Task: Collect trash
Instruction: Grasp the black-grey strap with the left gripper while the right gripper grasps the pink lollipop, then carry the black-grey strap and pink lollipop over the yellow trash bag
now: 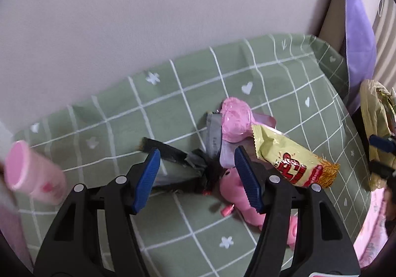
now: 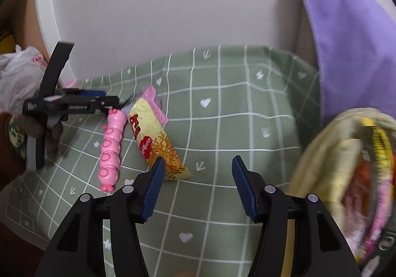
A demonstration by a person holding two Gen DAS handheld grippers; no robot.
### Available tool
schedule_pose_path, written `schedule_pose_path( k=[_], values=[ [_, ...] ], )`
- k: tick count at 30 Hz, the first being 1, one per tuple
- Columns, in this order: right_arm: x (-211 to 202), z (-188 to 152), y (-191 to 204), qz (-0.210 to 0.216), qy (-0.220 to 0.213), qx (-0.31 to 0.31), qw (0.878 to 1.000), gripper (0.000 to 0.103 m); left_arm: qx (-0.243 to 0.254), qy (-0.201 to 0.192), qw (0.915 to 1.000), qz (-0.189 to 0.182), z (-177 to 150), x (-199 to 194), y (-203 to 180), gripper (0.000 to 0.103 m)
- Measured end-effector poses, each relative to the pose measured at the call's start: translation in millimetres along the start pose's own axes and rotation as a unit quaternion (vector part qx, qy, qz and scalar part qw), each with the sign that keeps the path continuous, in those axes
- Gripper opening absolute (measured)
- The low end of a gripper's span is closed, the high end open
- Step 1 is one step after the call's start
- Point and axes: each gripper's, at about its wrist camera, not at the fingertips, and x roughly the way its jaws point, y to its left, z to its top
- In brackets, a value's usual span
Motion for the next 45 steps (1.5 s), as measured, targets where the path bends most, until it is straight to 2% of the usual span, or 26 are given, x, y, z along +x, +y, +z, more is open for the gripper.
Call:
schedule_pose_path(
  k=[3,4,5,8,11,16,20,22,24,25,28,29,34,38,39,40,43,45],
  values=[
    [21,7,12,0.009,0.017,-0.009,1.000,0.053,0.011,0.034,0.9993,-0.012,4,15,0,0.045],
    [27,9,17,0.012,0.020,-0.016,1.000,0.053,0.011,0.042,0.9990,-0.011,4,18,1,0.034],
    [32,12,23,0.016,0.021,-0.027,0.999,0.053,0.005,0.046,0.9988,-0.013,3,19,4,0.032],
    [45,18,36,0.031,0.020,-0.053,0.998,0.053,-0.022,0.043,0.9987,-0.016,-6,11,16,0.031],
    [58,23,46,0.051,0.022,-0.068,0.996,0.053,-0.058,0.039,0.9976,0.002,-18,-3,29,0.031],
    [78,30,53,0.057,0.027,-0.082,0.995,0.053,-0.153,0.044,0.9872,0.000,-51,-28,49,0.031],
    [90,29,52,0.062,0.047,-0.068,0.995,0.053,-0.175,0.040,0.9836,-0.008,-66,-43,47,0.032],
    [90,27,53,0.098,0.062,-0.051,0.992,0.053,-0.179,0.027,0.9833,-0.019,-70,-52,47,0.035],
    [82,30,58,0.164,0.066,-0.044,0.983,0.053,-0.182,0.019,0.9827,-0.030,-69,-55,45,0.038],
    [79,33,60,0.166,0.057,-0.050,0.983,0.053,-0.181,0.015,0.9830,-0.029,-70,-58,44,0.040],
    [71,54,70,0.120,0.003,-0.092,0.988,0.053,-0.170,0.003,0.9853,-0.013,-68,-63,40,0.042],
    [74,61,73,0.108,-0.002,-0.103,0.989,0.053,-0.168,-0.001,0.9857,-0.009,-68,-65,40,0.043],
    [125,101,101,0.096,0.013,-0.163,0.982,0.052,-0.180,-0.017,0.9836,0.005,-72,-74,52,0.044],
    [158,106,123,0.065,0.034,-0.231,0.970,0.052,-0.181,-0.037,0.9825,0.020,-71,-84,63,0.044],
    [165,103,128,0.053,0.038,-0.248,0.966,0.045,-0.184,-0.042,0.9819,0.022,-71,-85,62,0.044],
    [171,103,132,0.043,0.045,-0.259,0.964,0.043,-0.186,-0.046,0.9812,0.020,-71,-87,64,0.044],
    [169,104,132,0.042,0.046,-0.263,0.963,0.043,-0.195,-0.056,0.9790,0.012,-72,-89,68,0.045],
    [153,110,124,0.057,0.029,-0.236,0.970,0.043,-0.200,-0.051,0.9784,0.010,-75,-87,71,0.045]
  ],
)
